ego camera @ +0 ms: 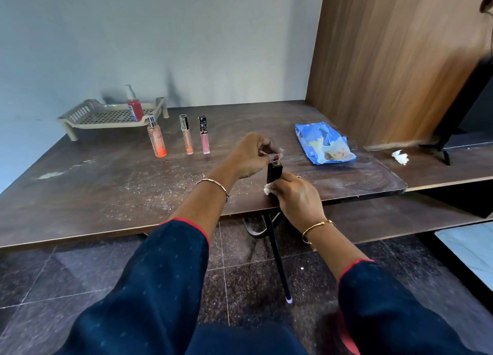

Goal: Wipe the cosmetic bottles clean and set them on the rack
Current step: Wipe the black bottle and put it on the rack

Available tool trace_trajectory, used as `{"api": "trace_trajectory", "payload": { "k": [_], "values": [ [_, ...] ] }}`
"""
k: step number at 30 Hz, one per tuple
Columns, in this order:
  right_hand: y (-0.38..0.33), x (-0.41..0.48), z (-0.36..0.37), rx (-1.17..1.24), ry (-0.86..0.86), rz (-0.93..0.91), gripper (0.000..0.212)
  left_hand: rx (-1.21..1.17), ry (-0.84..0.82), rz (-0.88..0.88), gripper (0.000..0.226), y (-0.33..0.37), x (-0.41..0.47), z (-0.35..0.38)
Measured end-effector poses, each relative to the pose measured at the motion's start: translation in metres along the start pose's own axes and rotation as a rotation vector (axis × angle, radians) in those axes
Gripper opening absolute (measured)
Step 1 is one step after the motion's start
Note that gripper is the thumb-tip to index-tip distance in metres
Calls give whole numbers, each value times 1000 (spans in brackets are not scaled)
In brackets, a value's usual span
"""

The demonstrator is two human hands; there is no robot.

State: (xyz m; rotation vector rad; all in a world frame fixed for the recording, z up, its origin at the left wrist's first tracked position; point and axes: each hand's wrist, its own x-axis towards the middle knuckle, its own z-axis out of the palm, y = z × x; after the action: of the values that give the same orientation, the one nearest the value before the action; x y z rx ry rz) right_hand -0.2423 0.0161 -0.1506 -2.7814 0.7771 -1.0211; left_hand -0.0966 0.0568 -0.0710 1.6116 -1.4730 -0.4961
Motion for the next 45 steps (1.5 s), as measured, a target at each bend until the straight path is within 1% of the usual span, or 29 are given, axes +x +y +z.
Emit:
{"api": "trace_trajectory", "payload": {
  "k": [2,6,7,9,12,14,16,18,20,23,25,28,30,32,34,37,40,43,45],
  "values": [
    [-2,3,-6,-51,-61,31,9,26,-11,13,16,-1,1,-1],
    [-5,10,-20,-196,-182,99,15,37,-21,14,12,3,-1,-1],
    [-2,11,-22,-216,-195,123,16,30,-21,9,12,4,-2,-1],
    [8,10,-25,-189,-155,186,15,12,-36,-1,15,5,-3,0],
    [22,6,-25,31,-41,307,10,-3,-49,-10,22,5,-2,4],
    [25,3,-26,240,11,418,9,-12,-21,-8,19,2,-1,8],
    [26,0,-25,392,54,528,13,0,36,-10,13,0,-1,11],
    [28,0,-21,512,106,606,16,-15,87,-9,11,-1,0,11],
    [27,1,-19,590,167,648,17,-72,105,-9,15,1,-1,11],
    [18,9,-20,690,295,633,17,-133,123,-35,23,2,0,10],
    [10,16,-17,682,345,568,16,-92,131,-27,20,1,0,10],
    [1,19,-8,615,360,492,11,-51,156,-18,17,-1,0,13],
    [-2,13,-3,502,381,411,7,-73,161,-30,18,1,0,13],
    [-3,11,-3,404,386,344,8,-89,138,-34,19,1,0,11],
    [-2,11,-4,346,367,322,10,-78,120,-31,19,1,1,9],
    [2,6,0,280,326,326,10,-78,124,-30,18,-1,0,10],
    [-1,-11,6,188,290,351,19,-95,129,-29,18,-2,1,12],
    [-3,-8,4,210,294,472,7,-98,135,-32,18,-2,2,12],
    [-3,2,0,282,342,496,5,-108,137,-33,17,-3,2,12]
  ]
}}
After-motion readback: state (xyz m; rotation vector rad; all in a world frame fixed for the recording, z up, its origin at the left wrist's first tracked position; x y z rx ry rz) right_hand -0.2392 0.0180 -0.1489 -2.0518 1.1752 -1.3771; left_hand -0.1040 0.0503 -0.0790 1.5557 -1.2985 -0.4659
